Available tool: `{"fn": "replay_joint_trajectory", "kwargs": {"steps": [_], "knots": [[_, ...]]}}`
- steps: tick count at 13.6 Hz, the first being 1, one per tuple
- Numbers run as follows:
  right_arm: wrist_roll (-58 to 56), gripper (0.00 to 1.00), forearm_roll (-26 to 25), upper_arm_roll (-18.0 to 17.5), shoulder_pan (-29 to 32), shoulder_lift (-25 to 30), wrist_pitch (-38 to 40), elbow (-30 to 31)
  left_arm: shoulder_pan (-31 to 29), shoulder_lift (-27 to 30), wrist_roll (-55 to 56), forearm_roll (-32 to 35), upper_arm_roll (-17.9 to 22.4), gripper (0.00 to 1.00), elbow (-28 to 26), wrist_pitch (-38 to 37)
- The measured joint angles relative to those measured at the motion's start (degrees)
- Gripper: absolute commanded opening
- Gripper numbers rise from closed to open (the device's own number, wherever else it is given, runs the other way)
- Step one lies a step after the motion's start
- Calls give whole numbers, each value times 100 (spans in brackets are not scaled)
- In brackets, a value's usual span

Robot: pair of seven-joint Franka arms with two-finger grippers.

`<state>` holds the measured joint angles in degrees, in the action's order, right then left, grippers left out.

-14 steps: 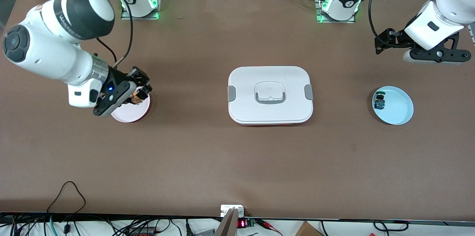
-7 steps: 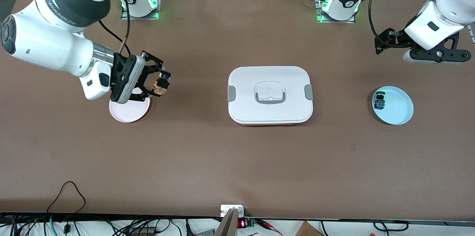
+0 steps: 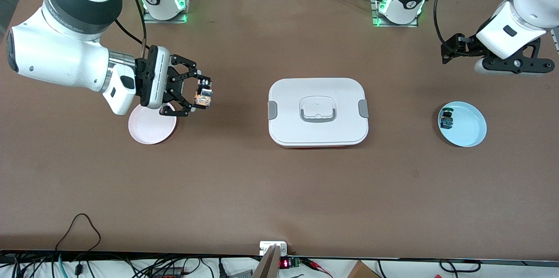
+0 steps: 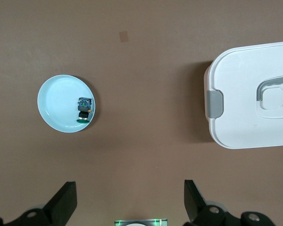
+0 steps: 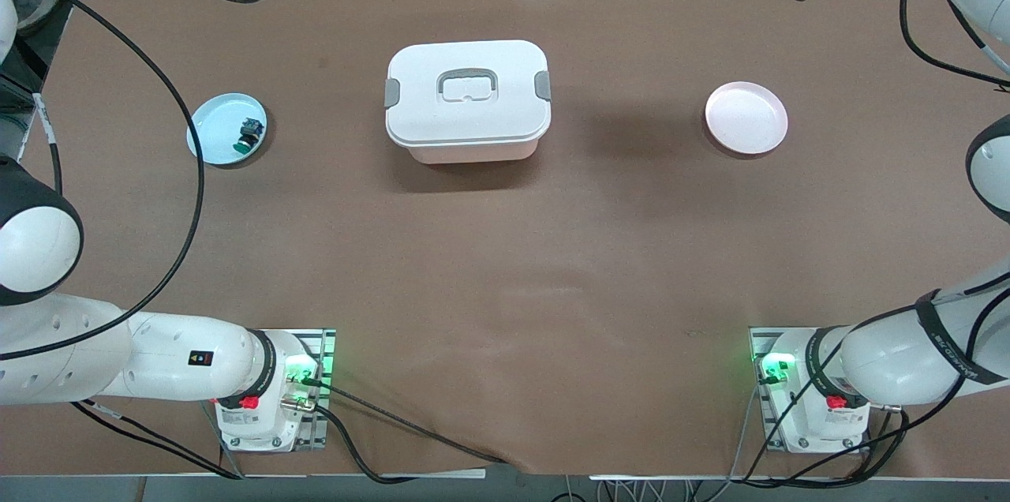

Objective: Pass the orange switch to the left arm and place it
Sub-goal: 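Carry the orange switch above the white box with the right gripper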

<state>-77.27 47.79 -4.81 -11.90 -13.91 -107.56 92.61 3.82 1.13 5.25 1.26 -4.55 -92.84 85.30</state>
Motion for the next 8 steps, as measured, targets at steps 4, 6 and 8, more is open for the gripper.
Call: {"fn": "replay_joint_trajectory", "kwargs": {"steps": [4, 6, 8], "knots": [[-766, 2, 1103, -9, -144, -22, 1, 88, 0, -1, 0, 0, 0, 100, 0, 0], [-1132, 2, 1639, -11, -202, -49, -1, 154, 0, -1, 0, 0, 1, 100, 6, 0], [-1447, 2, 2217, -11, -228, -93, -1, 247, -1, -2, 0, 0, 4, 100, 13, 0]]}}
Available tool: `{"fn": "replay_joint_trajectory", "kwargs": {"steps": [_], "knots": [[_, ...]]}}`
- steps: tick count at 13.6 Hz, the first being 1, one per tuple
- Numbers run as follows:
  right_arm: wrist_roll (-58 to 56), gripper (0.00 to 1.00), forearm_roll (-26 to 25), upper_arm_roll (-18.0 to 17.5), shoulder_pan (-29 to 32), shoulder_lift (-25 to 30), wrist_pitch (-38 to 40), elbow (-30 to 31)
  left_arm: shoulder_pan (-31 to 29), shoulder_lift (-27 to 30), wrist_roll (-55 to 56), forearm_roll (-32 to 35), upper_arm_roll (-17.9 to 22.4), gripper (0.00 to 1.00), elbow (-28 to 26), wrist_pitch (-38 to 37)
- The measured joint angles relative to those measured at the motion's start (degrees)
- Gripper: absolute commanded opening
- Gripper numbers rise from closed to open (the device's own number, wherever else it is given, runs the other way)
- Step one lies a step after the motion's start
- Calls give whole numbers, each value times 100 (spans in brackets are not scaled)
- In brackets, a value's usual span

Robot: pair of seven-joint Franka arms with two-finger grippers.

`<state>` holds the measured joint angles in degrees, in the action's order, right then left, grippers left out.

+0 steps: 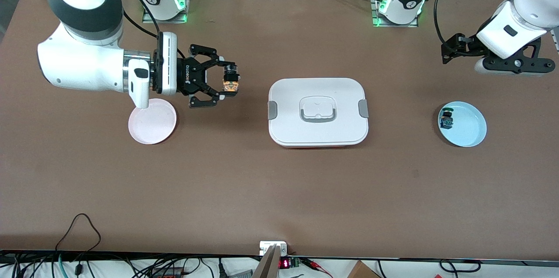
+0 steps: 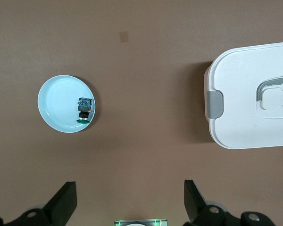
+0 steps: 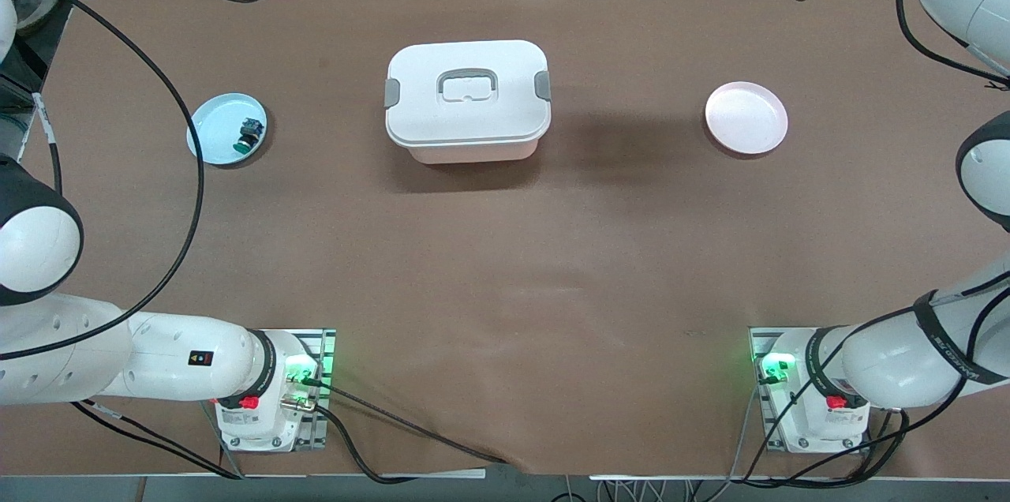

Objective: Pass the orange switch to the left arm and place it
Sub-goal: 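Carry the orange switch above the white box with the right gripper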

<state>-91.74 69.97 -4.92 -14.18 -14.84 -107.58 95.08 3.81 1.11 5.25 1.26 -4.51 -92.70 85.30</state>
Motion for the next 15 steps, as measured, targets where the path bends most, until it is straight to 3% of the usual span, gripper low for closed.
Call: {"fn": "replay_joint_trajectory", "kwargs": {"steps": [7, 12, 15], "knots": [[-881, 2, 1564, 0, -103, -289, -6, 108, 0, -33, 0, 0, 0, 100, 43, 0], [-1125, 2, 2278, -3, -416, -475, -279, 110, 0, -54, 0, 0, 0, 100, 99, -9], [-1131, 2, 2407, -6, -700, -494, -510, 110, 0, -74, 0, 0, 0, 100, 116, -10]]}}
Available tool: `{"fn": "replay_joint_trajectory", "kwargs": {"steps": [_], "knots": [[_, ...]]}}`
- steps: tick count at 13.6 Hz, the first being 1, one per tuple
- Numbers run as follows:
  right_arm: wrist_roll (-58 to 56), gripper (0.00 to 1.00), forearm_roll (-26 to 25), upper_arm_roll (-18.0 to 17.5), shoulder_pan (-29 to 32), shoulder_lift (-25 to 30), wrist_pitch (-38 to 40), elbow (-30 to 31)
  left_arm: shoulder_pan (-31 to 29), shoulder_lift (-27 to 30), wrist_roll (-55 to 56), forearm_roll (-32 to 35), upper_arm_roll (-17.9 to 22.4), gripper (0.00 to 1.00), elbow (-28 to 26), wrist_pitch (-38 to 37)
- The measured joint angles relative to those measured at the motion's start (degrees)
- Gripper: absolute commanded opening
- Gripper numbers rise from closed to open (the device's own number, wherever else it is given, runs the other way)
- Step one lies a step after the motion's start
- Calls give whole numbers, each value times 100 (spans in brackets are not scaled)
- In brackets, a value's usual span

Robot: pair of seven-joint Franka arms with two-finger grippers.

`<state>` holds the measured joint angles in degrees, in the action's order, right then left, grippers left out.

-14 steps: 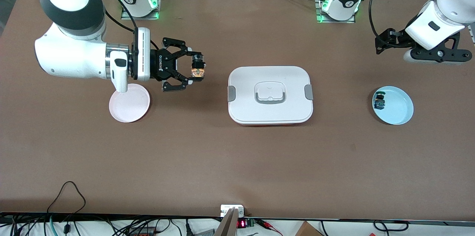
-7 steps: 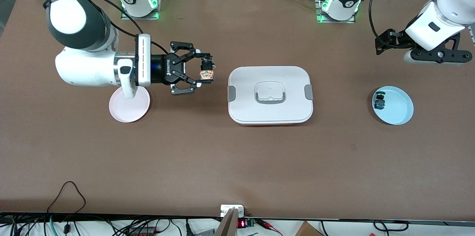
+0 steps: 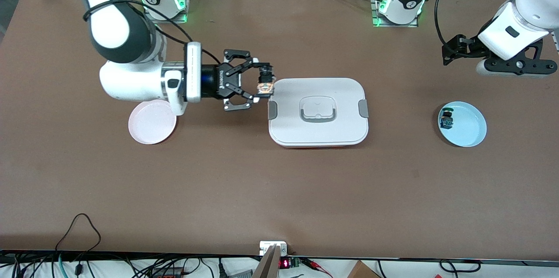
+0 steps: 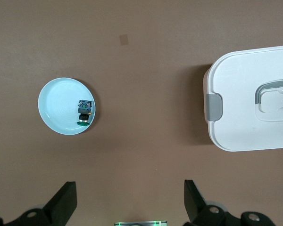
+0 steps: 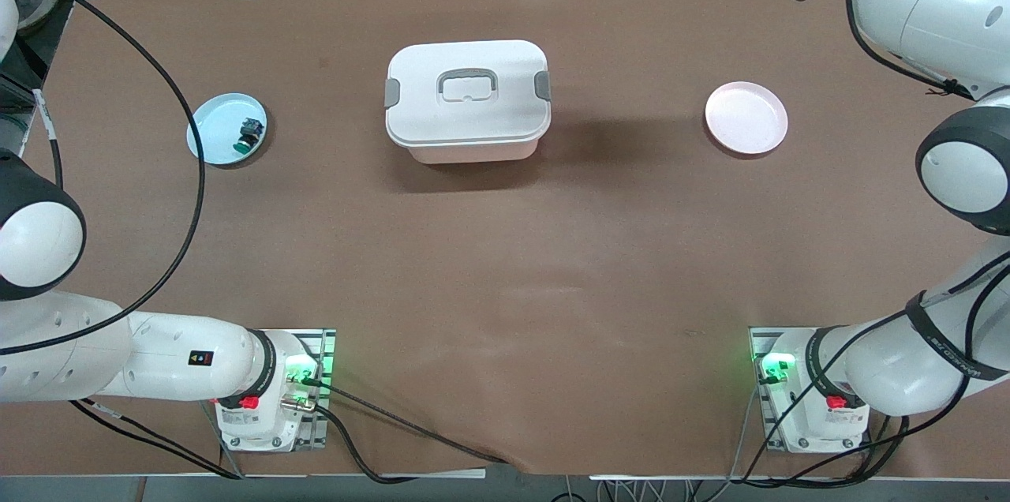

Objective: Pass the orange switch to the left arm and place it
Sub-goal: 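Carry the orange switch above the white box with the right gripper, then reach the left gripper toward the switch held by the right gripper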

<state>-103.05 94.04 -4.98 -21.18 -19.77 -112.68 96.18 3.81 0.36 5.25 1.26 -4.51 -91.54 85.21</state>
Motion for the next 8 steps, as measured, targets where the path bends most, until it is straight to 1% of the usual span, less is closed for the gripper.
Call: {"fn": "replay_joint_trajectory", "kwargs": {"steps": [1, 3, 4, 6, 8], "knots": [[0, 2, 61, -1, -101, -6, -68, 0, 0, 0, 0, 0, 0, 100, 1, 0], [0, 2, 340, -2, -329, -11, -303, 0, 0, -17, 0, -51, -3, 100, 3, -23], [-1, 2, 457, -3, -456, -12, -439, 0, -2, -68, 0, -272, 0, 100, 3, -90], [-2, 2, 561, -4, -689, -13, -756, -1, -62, -250, 0, -1230, 30, 100, -1, -223], [-1, 2, 694, -4, -841, -18, -900, -1, -180, -503, -1, -2346, 60, 100, -1, -552]]}}
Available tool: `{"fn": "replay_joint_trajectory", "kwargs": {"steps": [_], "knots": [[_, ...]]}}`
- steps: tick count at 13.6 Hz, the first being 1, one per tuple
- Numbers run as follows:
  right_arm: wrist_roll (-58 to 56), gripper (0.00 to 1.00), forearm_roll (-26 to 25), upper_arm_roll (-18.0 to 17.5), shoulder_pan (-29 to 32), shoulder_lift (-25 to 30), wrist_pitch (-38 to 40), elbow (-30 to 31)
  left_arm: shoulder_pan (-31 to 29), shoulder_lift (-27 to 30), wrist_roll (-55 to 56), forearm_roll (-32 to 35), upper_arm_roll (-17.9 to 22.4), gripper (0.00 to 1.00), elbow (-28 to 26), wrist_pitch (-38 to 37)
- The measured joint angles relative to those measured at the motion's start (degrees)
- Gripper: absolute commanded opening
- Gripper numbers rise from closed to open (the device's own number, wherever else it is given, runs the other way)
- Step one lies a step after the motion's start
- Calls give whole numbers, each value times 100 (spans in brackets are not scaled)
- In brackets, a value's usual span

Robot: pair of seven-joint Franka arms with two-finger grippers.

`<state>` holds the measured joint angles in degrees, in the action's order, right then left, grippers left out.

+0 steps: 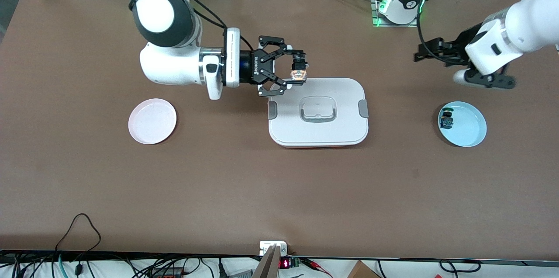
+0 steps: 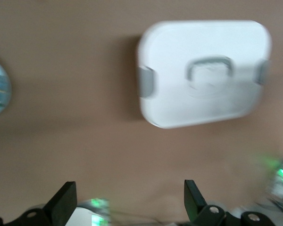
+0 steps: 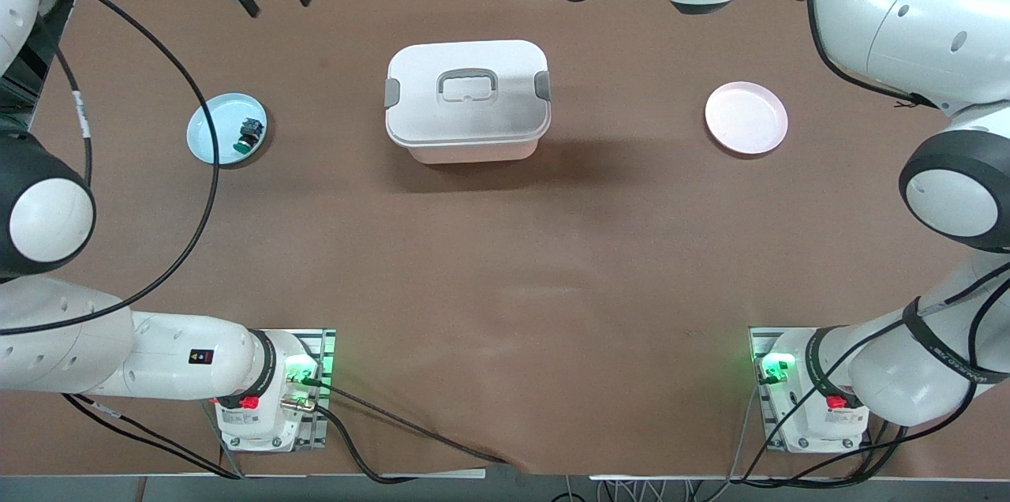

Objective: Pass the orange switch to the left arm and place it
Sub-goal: 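Reach the left gripper toward the switch held by the right gripper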

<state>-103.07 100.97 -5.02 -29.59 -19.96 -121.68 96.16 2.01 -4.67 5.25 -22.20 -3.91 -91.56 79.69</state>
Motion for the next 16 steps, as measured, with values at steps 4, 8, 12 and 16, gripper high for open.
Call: {"fn": "replay_joint_trajectory", "kwargs": {"steps": [4, 8, 12, 16], "knots": [[0, 2, 151, 1, -134, -42, -168, -5, -159, -305, -157, -2086, 8, 100, 1, -233], [0, 2, 153, 1, -201, -53, -299, -27, -130, -743, -803, -4055, -70, 100, -340, 691], [-23, 2, 152, 1, -280, -54, -367, -34, -98, -994, -1521, -5688, -708, 100, -1170, 1832], [-149, 2, 152, 1, -357, -54, -389, -38, -95, -957, -1531, -6143, -1048, 97, -1220, 1880]]}}
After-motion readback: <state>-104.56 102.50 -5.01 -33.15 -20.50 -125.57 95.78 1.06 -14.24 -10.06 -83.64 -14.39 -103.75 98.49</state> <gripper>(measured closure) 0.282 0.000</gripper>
